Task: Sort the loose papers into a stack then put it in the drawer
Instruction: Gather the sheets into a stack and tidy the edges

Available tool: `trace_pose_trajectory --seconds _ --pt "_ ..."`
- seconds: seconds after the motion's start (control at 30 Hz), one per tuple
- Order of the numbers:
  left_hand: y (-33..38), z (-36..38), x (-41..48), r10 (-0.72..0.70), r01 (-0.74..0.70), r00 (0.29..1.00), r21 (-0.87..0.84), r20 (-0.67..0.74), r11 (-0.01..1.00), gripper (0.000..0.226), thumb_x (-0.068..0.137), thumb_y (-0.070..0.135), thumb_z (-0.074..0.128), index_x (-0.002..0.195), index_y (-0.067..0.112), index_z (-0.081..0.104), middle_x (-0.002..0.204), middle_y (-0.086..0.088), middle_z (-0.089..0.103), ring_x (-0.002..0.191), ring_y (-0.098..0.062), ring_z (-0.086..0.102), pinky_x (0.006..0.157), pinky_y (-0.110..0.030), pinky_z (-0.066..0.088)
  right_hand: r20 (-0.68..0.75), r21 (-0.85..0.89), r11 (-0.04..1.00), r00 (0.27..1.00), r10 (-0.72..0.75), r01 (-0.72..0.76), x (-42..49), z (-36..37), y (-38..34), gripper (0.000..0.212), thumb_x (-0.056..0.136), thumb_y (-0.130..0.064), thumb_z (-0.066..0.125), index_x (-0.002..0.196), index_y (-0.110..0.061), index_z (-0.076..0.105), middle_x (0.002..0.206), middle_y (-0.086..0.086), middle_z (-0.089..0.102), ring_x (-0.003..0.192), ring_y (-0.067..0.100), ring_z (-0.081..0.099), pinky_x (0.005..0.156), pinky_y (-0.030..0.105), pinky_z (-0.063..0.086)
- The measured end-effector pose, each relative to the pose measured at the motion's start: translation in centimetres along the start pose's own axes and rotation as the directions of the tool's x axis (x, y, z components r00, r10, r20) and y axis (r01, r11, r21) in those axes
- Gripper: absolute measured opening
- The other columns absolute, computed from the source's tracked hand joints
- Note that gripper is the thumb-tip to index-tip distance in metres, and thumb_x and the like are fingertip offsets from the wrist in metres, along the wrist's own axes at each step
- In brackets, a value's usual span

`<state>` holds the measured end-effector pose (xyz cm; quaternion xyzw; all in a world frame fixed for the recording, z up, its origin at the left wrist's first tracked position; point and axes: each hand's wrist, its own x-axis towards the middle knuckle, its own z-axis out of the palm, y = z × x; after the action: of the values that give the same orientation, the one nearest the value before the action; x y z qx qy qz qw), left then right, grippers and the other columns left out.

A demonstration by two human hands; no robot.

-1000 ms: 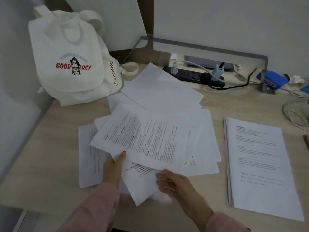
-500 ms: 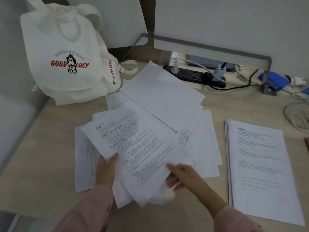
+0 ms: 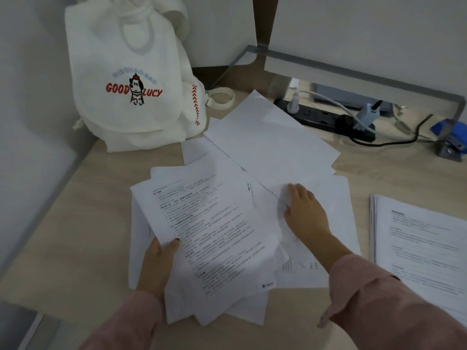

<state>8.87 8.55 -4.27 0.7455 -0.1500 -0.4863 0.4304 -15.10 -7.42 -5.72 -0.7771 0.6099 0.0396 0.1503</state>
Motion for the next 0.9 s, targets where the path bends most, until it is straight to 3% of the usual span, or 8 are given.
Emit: trace_pose_trajectory --seconds 0.17,0.33,0.43,0.5,0.57,0.67,0.8,0.9 --pt "-0.1 -0.1 0.1 -0.034 0.034 0.999 -0.017 0.000 0.999 0.035 0.093 0.014 0.050 0.127 0.021 0.051 0.110 0.000 0.058 0.104 -0.020 0.053 0.090 -0.033 0.039 -0.153 0.107 0.993 0.986 0.065 -0.049 0.1 -1.0 0.5 0.026 0.095 -0.010 0.038 0.109 -0.004 0.059 0.105 0.013 0.063 0.092 0.029 0.057 0.066 0.030 0.039" --pt "-0.2 0.0 0.1 -0.080 0.080 0.997 -0.001 -0.015 0.997 0.038 0.092 0.020 0.052 0.130 0.019 0.051 0.117 -0.003 0.059 0.106 -0.023 0.054 0.100 -0.040 0.041 -0.288 0.341 0.938 0.957 0.038 0.066 -0.9 -5.0 -1.0 0.021 0.096 -0.014 0.042 0.103 -0.007 0.060 0.093 0.009 0.063 0.073 0.018 0.053 0.062 0.026 0.040" --pt "-0.2 0.3 0.1 -0.089 0.089 0.996 -0.006 -0.014 0.996 0.038 0.091 0.022 0.054 0.129 0.020 0.051 0.119 -0.004 0.060 0.112 -0.027 0.055 0.103 -0.046 0.041 -0.343 0.473 0.868 0.939 0.024 0.151 -2.5 -8.4 -2.4 0.015 0.097 -0.016 0.042 0.096 -0.015 0.057 0.079 -0.001 0.058 0.063 0.004 0.049 0.055 0.009 0.035" --pt "0.0 0.5 0.0 -0.089 0.089 0.996 -0.001 -0.002 0.996 0.039 0.091 0.023 0.054 0.130 0.018 0.050 0.121 -0.005 0.059 0.114 -0.028 0.054 0.104 -0.047 0.040 -0.350 0.585 0.789 0.936 0.037 0.187 -4.0 -10.9 -3.3 0.015 0.097 -0.018 0.043 0.084 -0.019 0.052 0.068 -0.005 0.053 0.058 0.000 0.046 0.053 0.008 0.034" --pt "0.2 0.9 -0.1 -0.094 0.094 0.996 -0.007 0.006 0.996 0.041 0.092 0.020 0.053 0.132 0.015 0.049 0.121 -0.007 0.058 0.110 -0.027 0.054 0.102 -0.044 0.040 -0.342 0.744 0.638 0.933 0.108 0.199 -5.6 -13.2 -3.9 0.018 0.096 -0.017 0.045 0.081 -0.009 0.051 0.068 0.005 0.052 0.059 0.000 0.044 0.057 0.010 0.035" --pt "0.5 1.6 -0.3 -0.084 0.084 0.996 0.007 0.020 0.996 0.040 0.093 0.016 0.050 0.132 0.008 0.047 0.117 -0.008 0.056 0.100 -0.022 0.052 0.092 -0.035 0.040 -0.236 0.965 0.170 0.945 0.227 0.200 -7.4 -15.2 -3.3 0.016 0.096 -0.017 0.045 0.095 -0.017 0.061 0.087 -0.003 0.068 0.082 0.008 0.064 0.071 0.022 0.052" --pt "0.5 2.1 -0.7 -0.088 0.088 0.996 -0.003 0.021 0.996 0.041 0.093 0.015 0.050 0.133 0.006 0.045 0.115 -0.008 0.054 0.099 -0.019 0.047 0.089 -0.033 0.036 0.019 0.942 -0.325 0.955 0.296 0.081 -8.0 -13.4 -0.3 0.031 0.097 -0.016 0.040 0.124 -0.018 0.055 0.118 -0.001 0.067 0.107 0.012 0.064 0.089 0.027 0.053" --pt "0.3 2.2 -0.8 -0.107 0.108 0.993 -0.019 0.042 0.994 0.040 0.092 0.018 0.053 0.130 0.011 0.049 0.122 -0.010 0.056 0.099 -0.021 0.050 0.090 -0.035 0.037 0.240 0.861 -0.507 0.908 0.343 -0.036 -8.3 -9.8 1.2 0.026 0.096 -0.010 0.040 0.115 -0.010 0.059 0.100 0.001 0.073 0.091 0.010 0.070 0.073 0.023 0.058"
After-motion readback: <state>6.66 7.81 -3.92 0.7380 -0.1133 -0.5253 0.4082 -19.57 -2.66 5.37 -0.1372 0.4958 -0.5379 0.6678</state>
